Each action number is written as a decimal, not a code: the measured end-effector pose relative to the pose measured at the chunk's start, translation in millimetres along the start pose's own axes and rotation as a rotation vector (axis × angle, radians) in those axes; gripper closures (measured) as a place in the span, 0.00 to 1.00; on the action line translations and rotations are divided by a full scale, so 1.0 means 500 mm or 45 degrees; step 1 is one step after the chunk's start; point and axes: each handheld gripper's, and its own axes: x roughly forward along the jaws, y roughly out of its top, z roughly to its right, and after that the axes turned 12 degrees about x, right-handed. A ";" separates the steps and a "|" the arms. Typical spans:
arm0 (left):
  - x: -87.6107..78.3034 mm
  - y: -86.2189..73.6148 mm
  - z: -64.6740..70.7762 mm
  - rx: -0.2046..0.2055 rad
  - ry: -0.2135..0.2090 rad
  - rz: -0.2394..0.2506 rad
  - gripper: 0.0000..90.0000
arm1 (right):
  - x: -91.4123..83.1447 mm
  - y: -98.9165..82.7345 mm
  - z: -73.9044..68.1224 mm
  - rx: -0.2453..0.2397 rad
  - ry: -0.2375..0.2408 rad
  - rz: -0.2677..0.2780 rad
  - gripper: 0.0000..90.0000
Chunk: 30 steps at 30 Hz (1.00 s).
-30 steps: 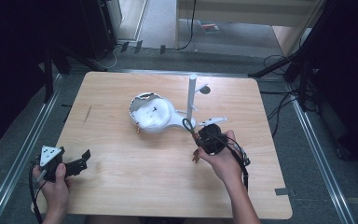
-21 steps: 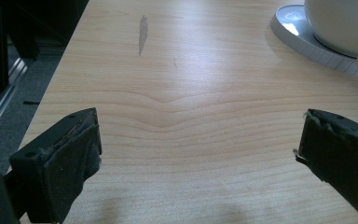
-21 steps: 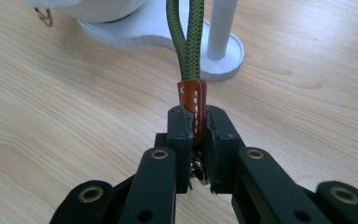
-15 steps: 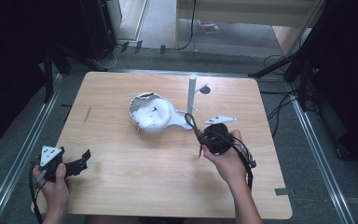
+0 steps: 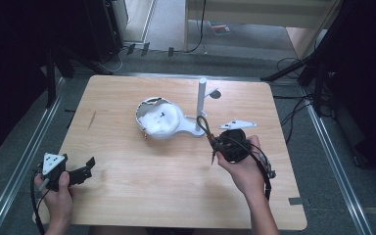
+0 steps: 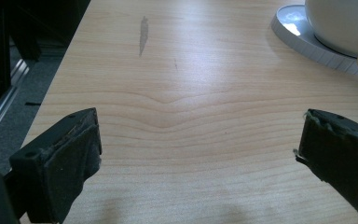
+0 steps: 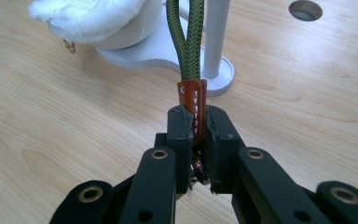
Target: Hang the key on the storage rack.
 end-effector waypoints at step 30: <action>-0.001 0.000 0.000 0.006 0.004 -0.003 0.00 | 0.021 0.024 0.037 0.050 -0.011 0.002 0.92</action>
